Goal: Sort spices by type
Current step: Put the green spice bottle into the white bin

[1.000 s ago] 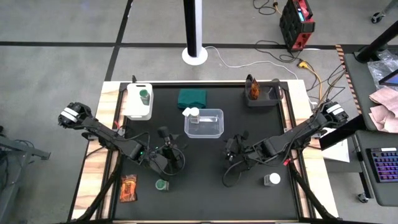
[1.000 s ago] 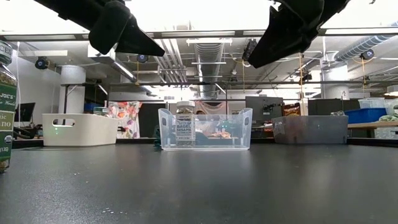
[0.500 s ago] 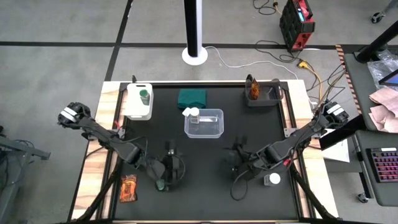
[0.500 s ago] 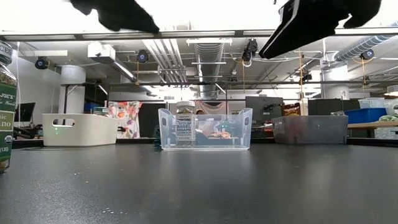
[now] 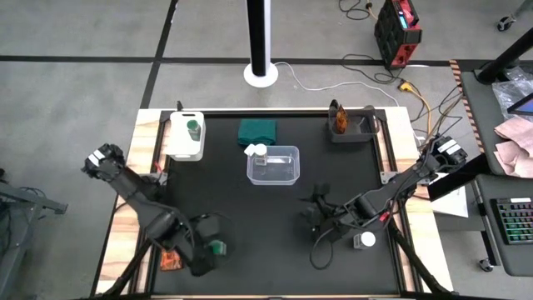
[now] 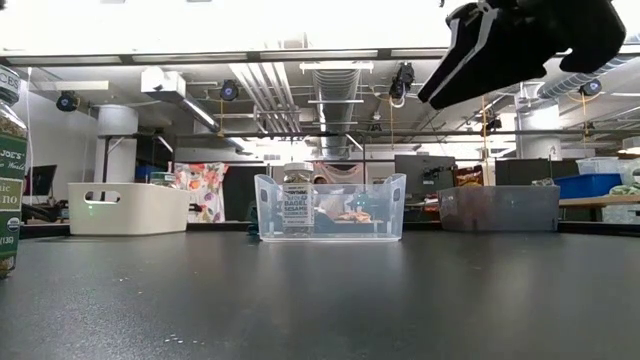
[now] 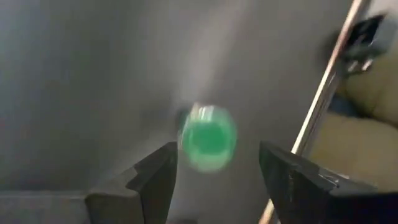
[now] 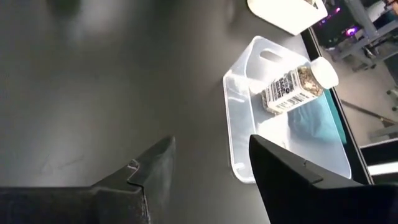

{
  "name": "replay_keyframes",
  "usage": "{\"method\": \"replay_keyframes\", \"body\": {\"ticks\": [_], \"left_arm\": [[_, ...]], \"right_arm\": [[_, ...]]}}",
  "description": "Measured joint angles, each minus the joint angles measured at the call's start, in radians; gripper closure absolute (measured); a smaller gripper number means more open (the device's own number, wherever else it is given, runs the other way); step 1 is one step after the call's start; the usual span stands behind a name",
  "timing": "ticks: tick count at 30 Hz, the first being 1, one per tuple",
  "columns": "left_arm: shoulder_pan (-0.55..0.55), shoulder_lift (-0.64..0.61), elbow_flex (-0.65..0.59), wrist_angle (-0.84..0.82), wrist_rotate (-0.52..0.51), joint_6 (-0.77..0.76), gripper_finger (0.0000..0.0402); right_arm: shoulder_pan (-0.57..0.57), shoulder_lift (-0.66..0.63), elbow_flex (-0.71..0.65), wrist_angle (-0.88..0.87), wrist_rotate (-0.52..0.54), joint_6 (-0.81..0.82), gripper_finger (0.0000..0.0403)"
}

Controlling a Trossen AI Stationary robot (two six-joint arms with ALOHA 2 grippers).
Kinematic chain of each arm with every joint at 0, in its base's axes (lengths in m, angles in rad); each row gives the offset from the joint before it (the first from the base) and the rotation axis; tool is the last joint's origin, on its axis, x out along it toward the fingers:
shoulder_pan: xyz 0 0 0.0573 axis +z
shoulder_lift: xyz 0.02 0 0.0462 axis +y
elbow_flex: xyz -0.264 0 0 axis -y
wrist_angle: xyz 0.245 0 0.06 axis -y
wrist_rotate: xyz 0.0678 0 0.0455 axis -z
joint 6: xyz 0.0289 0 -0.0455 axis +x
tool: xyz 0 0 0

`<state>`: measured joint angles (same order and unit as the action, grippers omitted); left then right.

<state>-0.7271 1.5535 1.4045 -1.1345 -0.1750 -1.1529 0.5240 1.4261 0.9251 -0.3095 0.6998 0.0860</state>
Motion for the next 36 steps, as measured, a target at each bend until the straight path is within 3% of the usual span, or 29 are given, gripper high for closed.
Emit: {"method": "replay_keyframes", "body": {"ticks": [6, 11, 19, 29, 36], "left_arm": [[-0.069, 0.065, 0.128, -0.175, -0.046, -0.102, 0.0192], [-0.081, 0.134, 0.185, -0.168, -0.151, 0.035, 0.0192], [-0.085, 0.2, 0.186, -0.176, -0.166, 0.104, 0.0192], [-0.095, 0.21, 0.186, -0.175, -0.225, 0.122, 0.0192], [-0.097, 0.206, 0.185, -0.175, -0.211, 0.132, 0.0191]], "right_arm": [[0.0, 0.0, -0.003, 0.05, 0.0, -0.019, 0.0206], [0.0, 0.0, -0.003, 0.056, 0.0, -0.012, 0.0205], [0.017, -0.033, -0.003, 0.023, 0.0, -0.019, 0.021], [0.017, -0.066, -0.003, 0.03, 0.001, -0.018, 0.0204], [0.017, -0.065, -0.003, 0.03, 0.001, 0.0, 0.0208]]}}
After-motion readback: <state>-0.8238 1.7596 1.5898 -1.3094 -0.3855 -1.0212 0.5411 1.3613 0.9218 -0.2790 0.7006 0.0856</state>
